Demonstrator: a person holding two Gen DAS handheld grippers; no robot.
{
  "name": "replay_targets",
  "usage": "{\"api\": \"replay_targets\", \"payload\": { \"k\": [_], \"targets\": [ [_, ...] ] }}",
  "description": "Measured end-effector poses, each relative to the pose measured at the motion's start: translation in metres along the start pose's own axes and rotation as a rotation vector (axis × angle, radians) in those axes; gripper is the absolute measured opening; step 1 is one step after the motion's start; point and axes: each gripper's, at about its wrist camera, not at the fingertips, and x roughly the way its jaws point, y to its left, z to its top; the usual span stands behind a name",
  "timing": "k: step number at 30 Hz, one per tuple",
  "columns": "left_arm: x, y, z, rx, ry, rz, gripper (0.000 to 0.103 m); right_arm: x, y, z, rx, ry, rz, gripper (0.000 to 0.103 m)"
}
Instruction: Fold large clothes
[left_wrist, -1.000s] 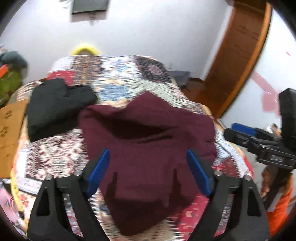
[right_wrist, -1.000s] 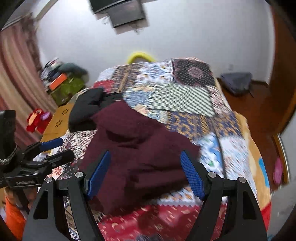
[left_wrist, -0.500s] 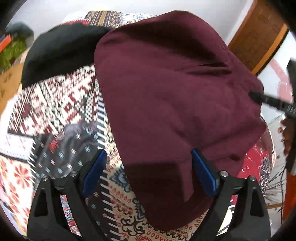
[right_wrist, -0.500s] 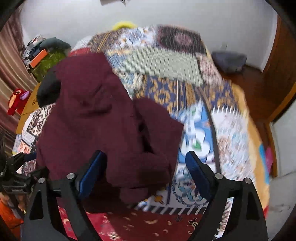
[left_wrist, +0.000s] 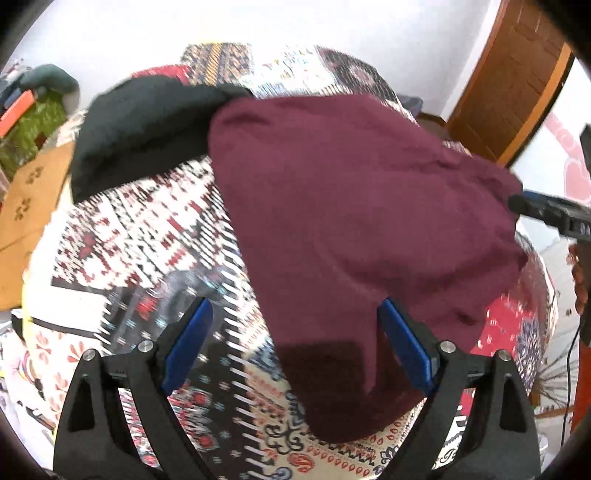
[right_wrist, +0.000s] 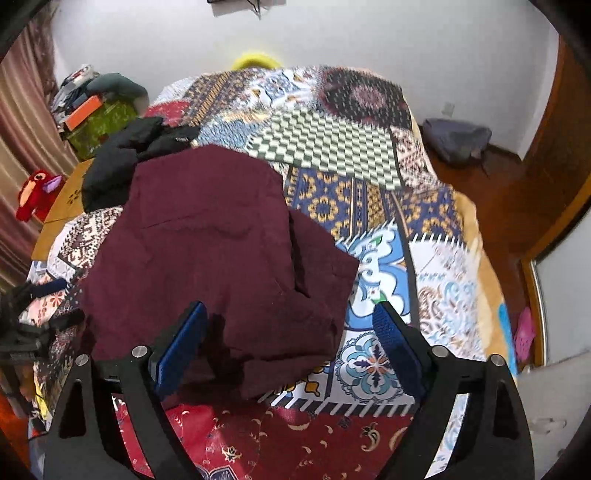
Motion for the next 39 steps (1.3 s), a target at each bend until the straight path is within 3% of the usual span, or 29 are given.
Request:
{"api": "replay_targets", "payload": {
  "k": [2,5,9,12,22,26,30,33,39],
  "targets": [
    [-0.008,0.009,0.008,-0.031,-0.029,0.001,0.093,-0.001,-0.005,0.001,0.025,-0.001,0.028,0.09],
    [-0.01,0.027,0.016,-0.094,-0.048,-0.011,0.093,0.013,-0.022,-0.001,0.132,0.05,0.142,0.09],
    [0.014,0.044,0.02,-0.203,0.011,-0.046,0.093,0.046,-0.044,-0.01,0.283,0.158,0.211,0.09],
    [0.033,0.045,0.015,-0.289,0.077,-0.126,0.093,0.064,-0.058,-0.014,0.384,0.188,0.336,0.09],
    [0.086,0.055,0.02,-0.494,0.176,-0.467,0.093,0.102,-0.055,0.007,0.4,0.257,0.452,0.093],
    [0.095,0.051,0.027,-0.503,0.187,-0.506,0.094,0.107,-0.054,0.011,0.4,0.271,0.463,0.089],
    [0.092,0.042,0.027,-0.49,0.18,-0.522,0.094,0.099,-0.06,0.007,0.418,0.258,0.469,0.07],
    [0.092,0.041,0.026,-0.484,0.182,-0.514,0.083,0.092,-0.064,0.005,0.435,0.242,0.477,0.055],
    [0.066,0.044,0.021,-0.49,0.174,-0.492,0.06,0.065,-0.05,0.007,0.406,0.203,0.474,0.04]
  ]
}}
